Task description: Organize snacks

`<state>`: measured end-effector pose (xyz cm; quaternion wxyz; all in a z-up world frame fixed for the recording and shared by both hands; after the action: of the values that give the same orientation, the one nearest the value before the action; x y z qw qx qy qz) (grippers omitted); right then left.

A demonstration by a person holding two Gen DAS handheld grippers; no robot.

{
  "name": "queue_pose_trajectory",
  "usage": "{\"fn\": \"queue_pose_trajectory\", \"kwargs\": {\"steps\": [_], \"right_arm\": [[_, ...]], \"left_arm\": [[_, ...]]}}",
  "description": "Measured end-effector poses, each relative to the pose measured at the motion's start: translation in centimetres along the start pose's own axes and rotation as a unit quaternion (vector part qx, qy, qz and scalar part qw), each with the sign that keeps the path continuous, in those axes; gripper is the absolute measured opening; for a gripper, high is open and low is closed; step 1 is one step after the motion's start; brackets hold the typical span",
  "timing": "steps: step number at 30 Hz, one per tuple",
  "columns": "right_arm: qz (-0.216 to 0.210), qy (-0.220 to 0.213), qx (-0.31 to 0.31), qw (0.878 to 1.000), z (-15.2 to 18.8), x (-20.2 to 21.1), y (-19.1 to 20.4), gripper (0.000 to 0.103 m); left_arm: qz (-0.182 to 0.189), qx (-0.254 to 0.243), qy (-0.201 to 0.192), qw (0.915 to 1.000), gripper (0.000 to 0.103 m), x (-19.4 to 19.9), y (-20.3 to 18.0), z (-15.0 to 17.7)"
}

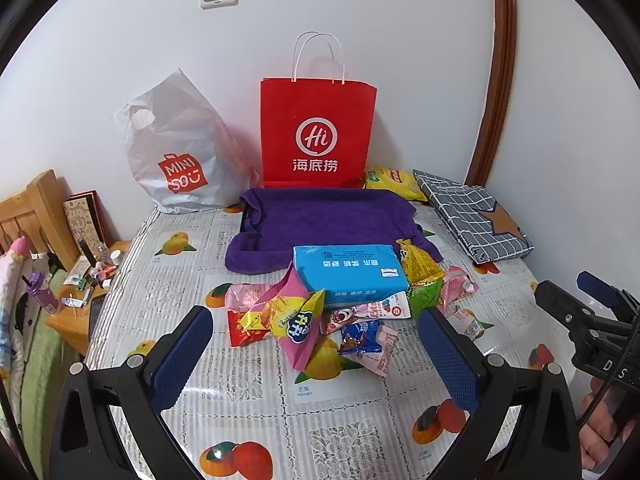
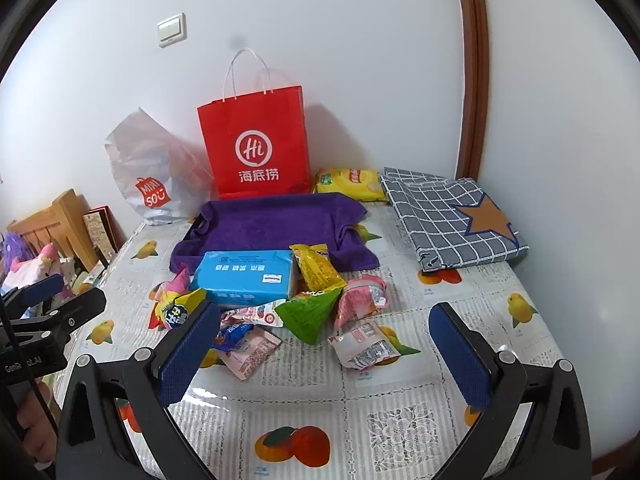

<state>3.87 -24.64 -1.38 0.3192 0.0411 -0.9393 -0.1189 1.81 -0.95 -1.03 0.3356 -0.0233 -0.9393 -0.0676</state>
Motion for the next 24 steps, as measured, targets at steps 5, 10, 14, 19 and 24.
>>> {"fn": "queue_pose_trajectory", "kwargs": {"steps": [5,10,14,19,24], "right_arm": [[-0.003,-0.001,0.003,1.000,0.02,0.12,0.36,0.103],[-0.003,0.002,0.006,1.000,0.13,0.01,0.52,0.103],[-0.005,0.002,0.006,1.000,0.14,0.03,0.66,0.103],[-0.005,0.001,0.007,1.000,0.18,0.10,0.80,0.103],[-0.005,0.003,0.007,1.000,0.27,0.04,0.81,0.103]], "left_arm": [[-0.002,0.003,-0.001,1.0000,0.103,0.13,0.29,0.19],[-0.005,0.006,0.000,1.0000,0.103,0.15,0.61,0.27],[-0.005,0.005,0.000,1.0000,0.103,0.15,0.68,0.31],[-0.003,0.007,0.000,1.0000,0.103,0.18,0.78,0.36],[-0.002,0.006,-0.001,1.0000,0.103,0.23,0.82,0.21]]}}
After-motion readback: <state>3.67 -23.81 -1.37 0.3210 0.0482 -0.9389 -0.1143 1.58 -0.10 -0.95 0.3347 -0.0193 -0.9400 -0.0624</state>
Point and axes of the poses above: each gripper's, at about its wrist camera, not at the fingertips, and x roughly against the way its jaws point, y to its left, z to its underside, the point moved 3 cm from there along -x, roughly the way its jaws point, and after that the axes turned 12 degrees about -x, right-handed, at the moved point
